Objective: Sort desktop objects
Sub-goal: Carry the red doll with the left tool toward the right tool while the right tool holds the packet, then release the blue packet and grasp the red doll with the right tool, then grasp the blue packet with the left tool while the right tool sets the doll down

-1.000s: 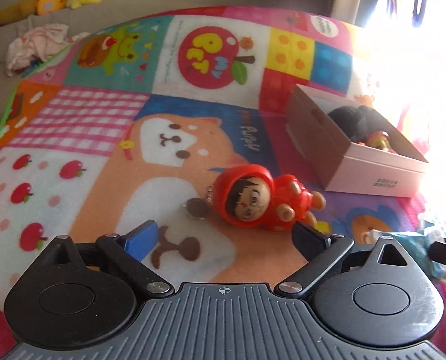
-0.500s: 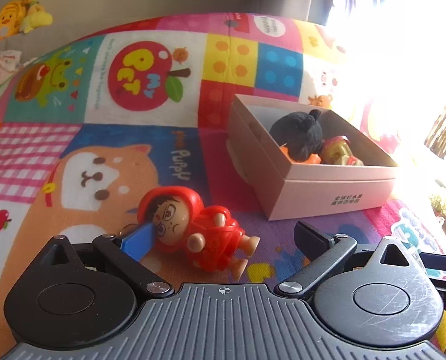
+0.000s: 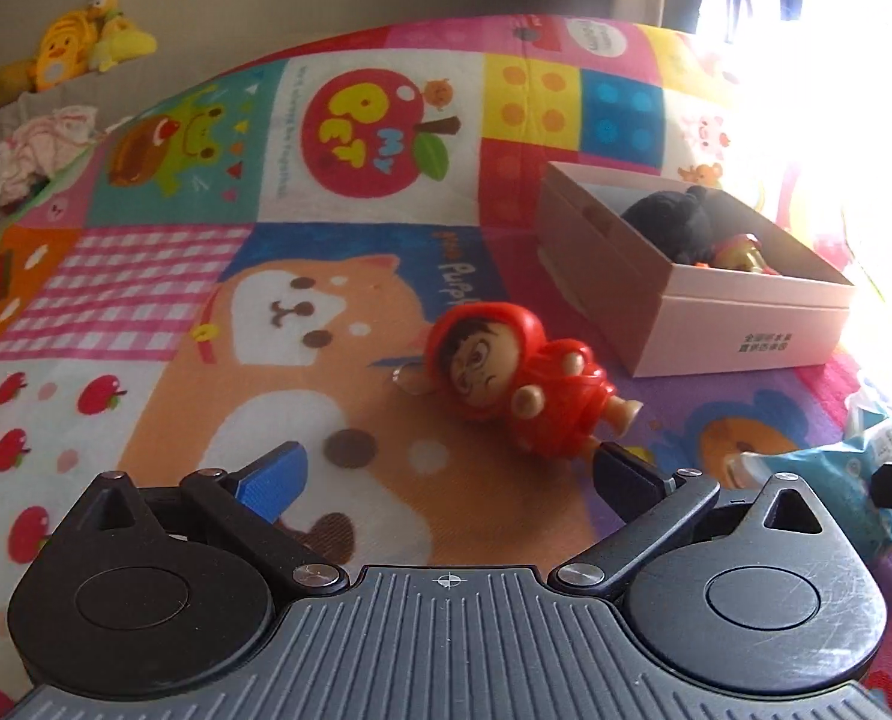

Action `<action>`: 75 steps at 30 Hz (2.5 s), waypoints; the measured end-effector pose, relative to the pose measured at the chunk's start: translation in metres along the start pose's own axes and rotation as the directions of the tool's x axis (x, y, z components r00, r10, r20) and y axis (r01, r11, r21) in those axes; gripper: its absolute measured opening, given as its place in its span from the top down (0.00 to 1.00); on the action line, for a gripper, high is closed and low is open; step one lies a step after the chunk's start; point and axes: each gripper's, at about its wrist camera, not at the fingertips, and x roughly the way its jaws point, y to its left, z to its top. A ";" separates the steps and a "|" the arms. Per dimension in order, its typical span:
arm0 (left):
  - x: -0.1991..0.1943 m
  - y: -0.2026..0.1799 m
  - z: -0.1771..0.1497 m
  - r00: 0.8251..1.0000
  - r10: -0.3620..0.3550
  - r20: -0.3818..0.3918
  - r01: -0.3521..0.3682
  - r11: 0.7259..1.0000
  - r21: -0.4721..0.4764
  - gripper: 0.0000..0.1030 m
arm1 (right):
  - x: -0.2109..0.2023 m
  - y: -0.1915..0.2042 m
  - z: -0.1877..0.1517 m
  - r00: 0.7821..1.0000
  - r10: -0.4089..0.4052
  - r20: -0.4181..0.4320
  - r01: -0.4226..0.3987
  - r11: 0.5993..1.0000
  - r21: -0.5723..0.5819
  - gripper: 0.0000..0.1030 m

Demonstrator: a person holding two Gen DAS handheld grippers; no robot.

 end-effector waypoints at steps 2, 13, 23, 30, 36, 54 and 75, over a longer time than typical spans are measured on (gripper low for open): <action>-0.005 0.017 -0.002 0.997 0.077 0.016 -0.076 0.997 -0.025 0.00 | -0.008 0.023 0.012 0.997 -0.044 0.064 0.052 0.990 -0.132 0.00; -0.007 0.066 -0.005 0.988 0.155 0.003 -0.149 0.955 -0.255 0.00 | 0.061 0.176 0.040 1.000 0.008 0.009 0.000 0.774 -0.634 0.23; -0.011 0.079 -0.009 0.988 0.150 0.019 -0.135 0.930 -0.341 0.00 | 0.121 0.187 0.050 0.992 -0.074 -0.098 -0.004 0.779 -0.627 0.56; -0.011 0.079 -0.009 0.988 0.151 0.021 -0.135 0.929 -0.343 0.00 | 0.041 0.134 0.073 1.000 -0.016 0.019 0.023 0.889 -0.458 0.56; -0.010 0.075 -0.008 0.988 0.151 0.022 -0.136 0.935 -0.328 0.00 | -0.012 0.047 0.049 0.955 -0.285 0.087 0.298 0.903 -0.311 0.56; -0.045 -0.017 -0.004 0.962 -0.252 0.102 0.238 0.962 0.134 0.00 | 0.035 0.046 0.020 0.998 -0.037 -0.041 0.030 0.987 -0.155 0.57; -0.017 -0.094 -0.029 0.983 -0.185 -0.016 0.168 0.850 0.499 0.00 | 0.010 -0.011 -0.014 0.988 -0.147 -0.041 0.148 0.988 0.031 0.00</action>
